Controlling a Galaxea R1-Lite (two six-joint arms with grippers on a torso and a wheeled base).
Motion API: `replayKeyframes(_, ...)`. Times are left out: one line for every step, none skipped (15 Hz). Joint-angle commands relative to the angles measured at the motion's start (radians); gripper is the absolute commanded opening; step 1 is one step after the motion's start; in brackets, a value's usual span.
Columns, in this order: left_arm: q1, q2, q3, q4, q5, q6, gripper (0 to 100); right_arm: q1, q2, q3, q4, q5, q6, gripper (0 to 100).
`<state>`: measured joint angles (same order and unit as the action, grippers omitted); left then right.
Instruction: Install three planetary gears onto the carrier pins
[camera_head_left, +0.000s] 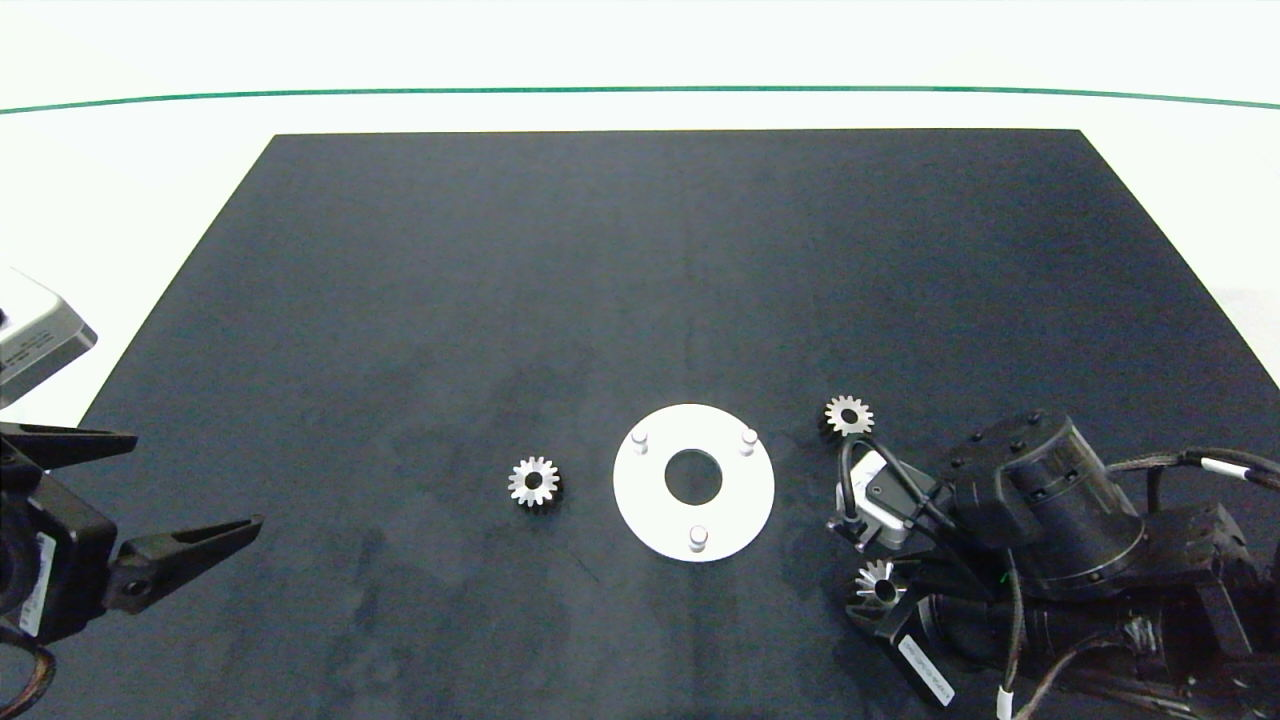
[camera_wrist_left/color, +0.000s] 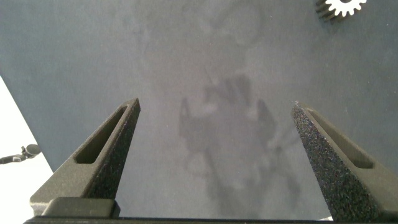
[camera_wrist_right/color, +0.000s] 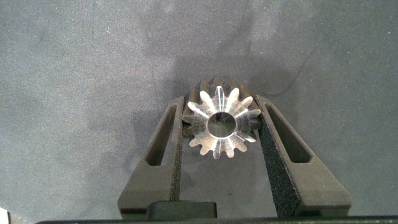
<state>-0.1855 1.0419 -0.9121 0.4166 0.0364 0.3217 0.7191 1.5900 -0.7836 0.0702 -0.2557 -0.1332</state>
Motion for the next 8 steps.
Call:
replayKeyframes(0.003, -0.019, -0.010, 0.002, 0.000, 0.002, 100, 0.000, -0.047, -0.011, 0.013, 0.000, -0.002, 0)
replayKeyframes(0.023, -0.025, -0.013, 0.002, -0.001, 0.004, 100, 0.006, -0.056, -0.014, 0.029, -0.002, 0.000, 0)
replayKeyframes(0.032, -0.028, -0.014, 0.002, -0.001, 0.008, 100, 0.009, -0.061, -0.020, 0.048, -0.002, -0.002, 0)
replayKeyframes(0.034, -0.036, -0.016, 0.002, -0.001, 0.019, 100, 0.013, -0.058, -0.060, 0.083, -0.002, -0.002, 0)
replayKeyframes(0.034, -0.042, -0.016, 0.002, -0.001, 0.020, 100, 0.031, -0.053, -0.109, 0.126, -0.002, 0.000, 0)
replayKeyframes(0.034, -0.046, -0.021, 0.002, -0.001, 0.020, 100, 0.040, -0.050, -0.171, 0.178, -0.002, -0.002, 0)
replayKeyframes(0.035, -0.048, -0.028, 0.004, -0.001, 0.020, 100, 0.042, -0.042, -0.247, 0.234, -0.002, -0.003, 0)
replayKeyframes(0.038, -0.052, -0.030, 0.004, -0.001, 0.019, 100, 0.043, -0.027, -0.316, 0.278, -0.002, -0.006, 0)
